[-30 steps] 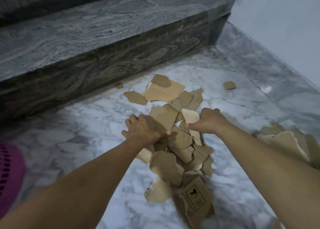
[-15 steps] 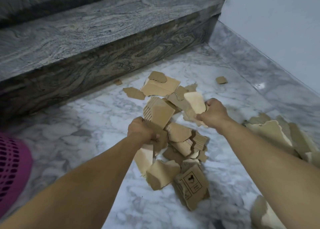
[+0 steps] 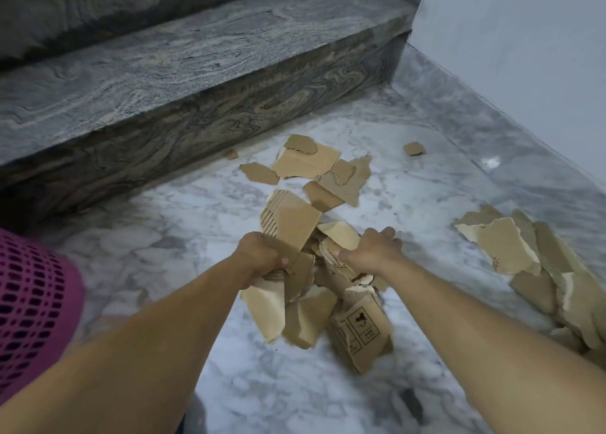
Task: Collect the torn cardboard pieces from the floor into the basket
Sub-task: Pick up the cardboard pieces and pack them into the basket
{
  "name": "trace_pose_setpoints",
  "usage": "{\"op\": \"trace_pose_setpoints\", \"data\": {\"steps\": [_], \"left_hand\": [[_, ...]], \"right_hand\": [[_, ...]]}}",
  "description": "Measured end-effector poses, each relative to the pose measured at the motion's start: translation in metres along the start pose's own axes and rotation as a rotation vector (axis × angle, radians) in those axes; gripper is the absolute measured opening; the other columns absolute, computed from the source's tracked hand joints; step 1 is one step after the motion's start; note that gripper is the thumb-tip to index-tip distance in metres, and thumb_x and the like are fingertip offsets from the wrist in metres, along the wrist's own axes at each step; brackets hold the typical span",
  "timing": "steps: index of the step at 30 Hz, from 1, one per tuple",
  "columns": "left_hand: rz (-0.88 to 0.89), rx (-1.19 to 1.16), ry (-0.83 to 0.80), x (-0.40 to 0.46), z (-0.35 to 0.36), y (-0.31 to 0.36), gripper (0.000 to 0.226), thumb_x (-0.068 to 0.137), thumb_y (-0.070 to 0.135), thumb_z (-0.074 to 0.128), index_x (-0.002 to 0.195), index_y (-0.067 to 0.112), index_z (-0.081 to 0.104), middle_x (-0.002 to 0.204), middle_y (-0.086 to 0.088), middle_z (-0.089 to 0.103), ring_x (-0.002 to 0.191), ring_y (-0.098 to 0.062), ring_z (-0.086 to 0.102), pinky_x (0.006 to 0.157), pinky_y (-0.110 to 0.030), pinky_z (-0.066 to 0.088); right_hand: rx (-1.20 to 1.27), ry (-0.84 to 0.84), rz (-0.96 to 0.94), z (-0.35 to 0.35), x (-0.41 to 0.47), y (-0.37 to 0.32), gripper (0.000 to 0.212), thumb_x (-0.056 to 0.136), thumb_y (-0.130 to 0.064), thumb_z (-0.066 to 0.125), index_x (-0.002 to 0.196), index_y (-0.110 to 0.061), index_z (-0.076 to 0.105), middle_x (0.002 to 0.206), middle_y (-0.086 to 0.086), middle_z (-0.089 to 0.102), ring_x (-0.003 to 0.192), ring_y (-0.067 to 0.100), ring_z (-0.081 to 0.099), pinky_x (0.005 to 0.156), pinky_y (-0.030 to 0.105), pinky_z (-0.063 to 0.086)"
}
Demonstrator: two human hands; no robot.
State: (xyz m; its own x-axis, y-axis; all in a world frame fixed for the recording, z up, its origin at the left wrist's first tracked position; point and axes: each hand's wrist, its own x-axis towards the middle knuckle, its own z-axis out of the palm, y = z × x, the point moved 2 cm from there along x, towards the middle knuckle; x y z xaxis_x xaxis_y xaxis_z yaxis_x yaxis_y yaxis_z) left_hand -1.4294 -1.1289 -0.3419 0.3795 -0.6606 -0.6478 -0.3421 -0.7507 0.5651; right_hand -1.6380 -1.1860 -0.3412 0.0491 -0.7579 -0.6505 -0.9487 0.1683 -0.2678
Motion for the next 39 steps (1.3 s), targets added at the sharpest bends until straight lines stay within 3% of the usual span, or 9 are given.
{"op": "trace_pose_setpoints", "data": {"steps": [4, 8, 11, 15, 21, 24, 29, 35, 39], "left_hand": [[-0.012, 0.019, 0.072, -0.006, 0.008, -0.014, 0.034, 0.070, 0.011, 0.084, 0.093, 0.006, 0.059, 0.098, -0.014, 0.065, 0.094, -0.031, 0.064, 0.079, -0.039, 0.056], [-0.027, 0.055, 0.105, -0.009, 0.016, -0.023, 0.035, 0.072, 0.013, 0.082, 0.097, 0.007, 0.058, 0.099, -0.012, 0.064, 0.095, -0.030, 0.062, 0.081, -0.039, 0.056], [-0.029, 0.135, 0.134, -0.010, 0.021, -0.026, 0.038, 0.074, 0.016, 0.081, 0.101, 0.007, 0.056, 0.097, -0.009, 0.061, 0.098, -0.028, 0.061, 0.078, -0.034, 0.053], [-0.058, 0.142, 0.172, -0.011, 0.025, -0.033, 0.042, 0.075, 0.016, 0.079, 0.108, 0.007, 0.055, 0.106, -0.011, 0.062, 0.103, -0.029, 0.060, 0.081, -0.035, 0.052], [-0.034, 0.120, 0.156, -0.018, 0.012, -0.022, 0.038, 0.074, 0.015, 0.079, 0.104, 0.009, 0.056, 0.099, -0.007, 0.060, 0.101, -0.026, 0.060, 0.078, -0.032, 0.050], [-0.001, 0.134, 0.178, -0.032, -0.010, -0.003, 0.037, 0.072, 0.013, 0.079, 0.103, 0.009, 0.058, 0.098, -0.007, 0.061, 0.100, -0.026, 0.060, 0.078, -0.031, 0.052], [0.102, 0.150, 0.253, -0.076, -0.056, 0.035, 0.042, 0.072, 0.013, 0.077, 0.109, 0.007, 0.061, 0.105, -0.009, 0.065, 0.100, -0.029, 0.062, 0.085, -0.037, 0.055], [0.171, 0.203, 0.331, -0.142, -0.116, 0.075, 0.040, 0.072, 0.015, 0.081, 0.108, 0.005, 0.065, 0.100, -0.011, 0.067, 0.096, -0.027, 0.066, 0.083, -0.037, 0.057], [0.211, 0.236, 0.372, -0.181, -0.167, 0.085, 0.042, 0.075, 0.016, 0.081, 0.111, 0.006, 0.062, 0.106, -0.012, 0.066, 0.099, -0.028, 0.065, 0.087, -0.038, 0.056]], "right_hand": [[0.125, 0.106, 0.046, 0.016, -0.003, -0.003, 0.072, 0.071, -0.048, 0.080, 0.120, -0.008, 0.046, 0.130, 0.012, 0.034, 0.113, 0.034, 0.051, 0.075, 0.036, 0.049], [0.212, 0.110, 0.041, 0.019, -0.003, -0.007, 0.085, 0.063, -0.040, 0.086, 0.126, -0.010, 0.037, 0.117, 0.009, 0.055, 0.105, 0.032, 0.060, 0.083, 0.043, 0.054], [0.205, 0.003, 0.059, 0.021, 0.000, -0.008, 0.069, 0.055, -0.042, 0.085, 0.102, -0.011, 0.046, 0.105, 0.005, 0.061, 0.100, 0.029, 0.060, 0.087, 0.044, 0.053], [0.319, -0.112, 0.016, 0.020, 0.002, -0.011, 0.040, 0.063, -0.030, 0.086, 0.076, -0.012, 0.053, 0.079, 0.004, 0.057, 0.073, 0.021, 0.059, 0.059, 0.030, 0.044], [0.496, -0.157, 0.013, 0.008, -0.006, -0.009, 0.034, 0.068, -0.012, 0.086, 0.085, -0.007, 0.056, 0.086, 0.008, 0.059, 0.073, 0.019, 0.056, 0.058, 0.028, 0.042], [0.489, -0.128, -0.022, -0.011, -0.018, -0.011, 0.033, 0.068, -0.012, 0.086, 0.082, -0.008, 0.056, 0.084, 0.007, 0.059, 0.071, 0.019, 0.056, 0.057, 0.028, 0.042], [0.523, -0.040, -0.128, -0.061, -0.063, -0.022, 0.045, 0.067, -0.014, 0.087, 0.102, -0.007, 0.058, 0.086, 0.004, 0.060, 0.080, 0.022, 0.059, 0.052, 0.025, 0.041], [0.554, 0.021, -0.224, -0.120, -0.133, -0.056, 0.031, 0.069, -0.010, 0.086, 0.082, -0.010, 0.058, 0.079, 0.005, 0.061, 0.062, 0.016, 0.057, 0.040, 0.019, 0.035], [0.540, 0.076, -0.286, -0.144, -0.177, -0.095, 0.039, 0.065, -0.014, 0.089, 0.091, -0.006, 0.062, 0.093, 0.012, 0.067, 0.076, 0.023, 0.063, 0.048, 0.024, 0.041]]}}
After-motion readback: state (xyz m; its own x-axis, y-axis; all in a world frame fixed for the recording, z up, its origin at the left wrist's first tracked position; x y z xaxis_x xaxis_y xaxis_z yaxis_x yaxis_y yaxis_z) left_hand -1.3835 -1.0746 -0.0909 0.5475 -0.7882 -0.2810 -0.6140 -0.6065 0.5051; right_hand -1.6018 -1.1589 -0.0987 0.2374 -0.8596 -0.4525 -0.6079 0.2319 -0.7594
